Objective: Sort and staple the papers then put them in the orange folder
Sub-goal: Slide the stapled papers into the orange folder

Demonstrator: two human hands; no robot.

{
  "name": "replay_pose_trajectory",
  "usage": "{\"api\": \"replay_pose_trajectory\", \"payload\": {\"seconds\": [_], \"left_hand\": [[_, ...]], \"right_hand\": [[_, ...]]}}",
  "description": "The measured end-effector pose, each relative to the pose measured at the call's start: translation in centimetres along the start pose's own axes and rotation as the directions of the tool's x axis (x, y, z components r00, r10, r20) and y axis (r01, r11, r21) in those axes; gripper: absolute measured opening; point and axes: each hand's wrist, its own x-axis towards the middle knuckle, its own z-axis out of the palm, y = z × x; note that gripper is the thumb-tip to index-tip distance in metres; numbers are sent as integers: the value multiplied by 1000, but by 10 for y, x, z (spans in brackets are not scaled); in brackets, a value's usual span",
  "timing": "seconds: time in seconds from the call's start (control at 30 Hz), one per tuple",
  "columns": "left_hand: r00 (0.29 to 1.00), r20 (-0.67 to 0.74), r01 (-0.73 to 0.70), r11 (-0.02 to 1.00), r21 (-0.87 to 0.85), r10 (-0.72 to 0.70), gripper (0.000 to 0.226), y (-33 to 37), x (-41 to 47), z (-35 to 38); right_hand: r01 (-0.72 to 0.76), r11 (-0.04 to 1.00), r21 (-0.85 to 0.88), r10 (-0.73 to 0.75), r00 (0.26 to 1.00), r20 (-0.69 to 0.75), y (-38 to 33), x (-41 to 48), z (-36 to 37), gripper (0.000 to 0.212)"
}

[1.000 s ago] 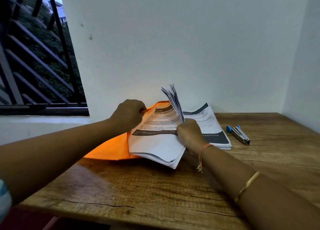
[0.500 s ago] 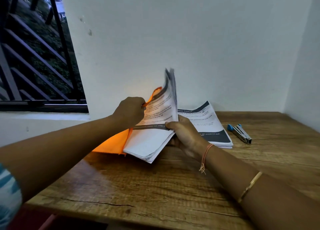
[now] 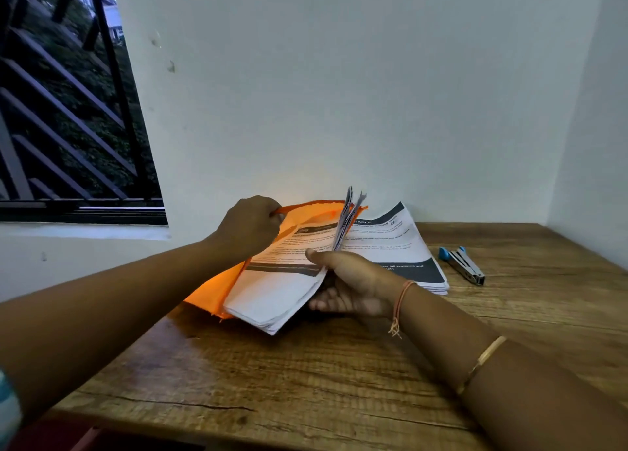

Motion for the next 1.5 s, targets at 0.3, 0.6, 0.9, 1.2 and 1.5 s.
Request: {"api": "replay_pose_trajectory", "payload": {"seconds": [0.3, 0.6, 0.9, 1.2, 1.5], "left_hand": [[990, 137, 50, 973, -223, -19, 30, 15, -8, -4], [993, 113, -4, 957, -289, 39, 27, 45, -28, 4], [967, 215, -77, 959, -271, 138, 53, 49, -53, 33], [974, 225, 103, 855, -509, 17, 43, 56, -46, 41], [970, 245, 128, 861, -492, -5, 44, 60, -46, 34]], "right_hand": [[94, 975, 200, -105, 993, 49, -2, -4, 3, 24], [51, 959, 280, -30, 996, -81, 3, 5, 1, 30], [210, 955, 207, -179, 971, -158, 6, 6, 9, 30], [233, 971, 50, -228, 970, -79, 16, 7, 17, 20], [209, 961, -182, -228, 969, -92, 16, 8, 17, 15]]}}
